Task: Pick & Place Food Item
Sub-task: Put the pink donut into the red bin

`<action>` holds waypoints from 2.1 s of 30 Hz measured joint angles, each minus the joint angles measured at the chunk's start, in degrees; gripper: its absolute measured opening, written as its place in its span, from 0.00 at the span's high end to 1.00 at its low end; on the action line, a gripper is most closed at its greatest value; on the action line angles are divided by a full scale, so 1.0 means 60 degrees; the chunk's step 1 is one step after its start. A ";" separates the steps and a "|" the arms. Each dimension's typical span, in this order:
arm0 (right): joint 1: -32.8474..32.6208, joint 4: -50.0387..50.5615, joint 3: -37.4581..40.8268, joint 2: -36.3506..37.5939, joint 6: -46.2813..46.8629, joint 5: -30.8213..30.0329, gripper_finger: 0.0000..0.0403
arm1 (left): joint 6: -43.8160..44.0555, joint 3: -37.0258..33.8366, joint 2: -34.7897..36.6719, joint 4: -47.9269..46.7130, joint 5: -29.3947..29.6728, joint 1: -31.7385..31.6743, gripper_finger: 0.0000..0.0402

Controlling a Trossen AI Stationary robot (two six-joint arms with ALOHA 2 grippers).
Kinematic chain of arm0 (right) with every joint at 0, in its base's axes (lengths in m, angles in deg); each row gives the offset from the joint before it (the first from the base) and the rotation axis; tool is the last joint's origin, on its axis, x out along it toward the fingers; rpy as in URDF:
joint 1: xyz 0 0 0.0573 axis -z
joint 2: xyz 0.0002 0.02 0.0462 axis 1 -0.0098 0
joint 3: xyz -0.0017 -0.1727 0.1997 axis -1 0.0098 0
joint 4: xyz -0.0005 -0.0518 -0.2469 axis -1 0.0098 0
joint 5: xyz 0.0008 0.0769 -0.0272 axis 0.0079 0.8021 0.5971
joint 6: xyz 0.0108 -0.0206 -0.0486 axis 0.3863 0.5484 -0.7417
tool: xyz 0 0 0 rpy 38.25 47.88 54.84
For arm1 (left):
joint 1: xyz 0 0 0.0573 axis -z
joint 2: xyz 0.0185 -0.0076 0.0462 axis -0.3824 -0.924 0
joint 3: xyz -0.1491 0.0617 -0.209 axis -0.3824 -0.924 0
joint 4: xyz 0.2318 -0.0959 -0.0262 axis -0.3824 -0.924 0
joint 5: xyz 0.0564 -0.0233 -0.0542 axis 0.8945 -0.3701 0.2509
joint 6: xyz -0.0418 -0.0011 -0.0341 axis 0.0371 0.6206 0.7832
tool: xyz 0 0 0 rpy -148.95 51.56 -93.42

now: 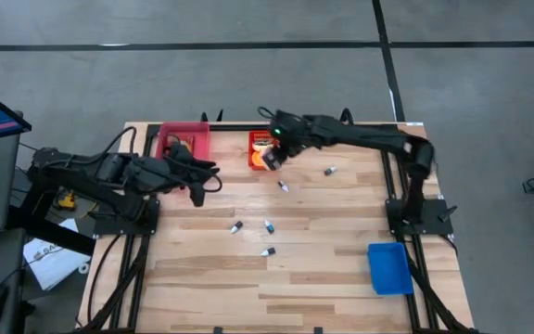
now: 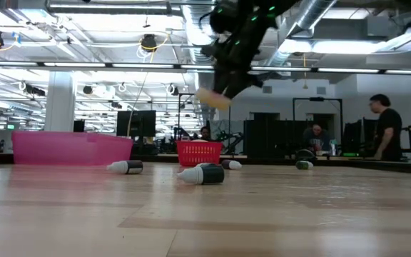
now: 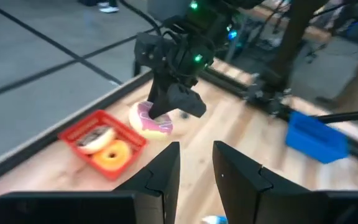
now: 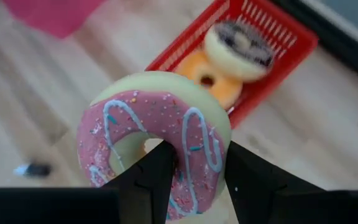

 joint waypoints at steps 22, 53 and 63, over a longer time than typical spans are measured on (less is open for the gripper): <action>0.0880 0.2363 -0.4554 -0.3864 -0.1140 -0.0466 0.68 | -0.1274 -0.0002 0.1245 -0.0254 0.0017 -0.1574 0.77; 0.0584 0.1718 -0.4259 -0.4212 -0.0477 -0.1470 0.68 | -0.1327 -0.0002 0.1235 -0.0213 0.0013 -0.1585 0.77; 0.0470 0.1677 -0.4255 -0.4215 -0.0459 -0.1660 0.68 | -0.1319 -0.0002 0.1235 -0.0217 0.0013 -0.1585 0.77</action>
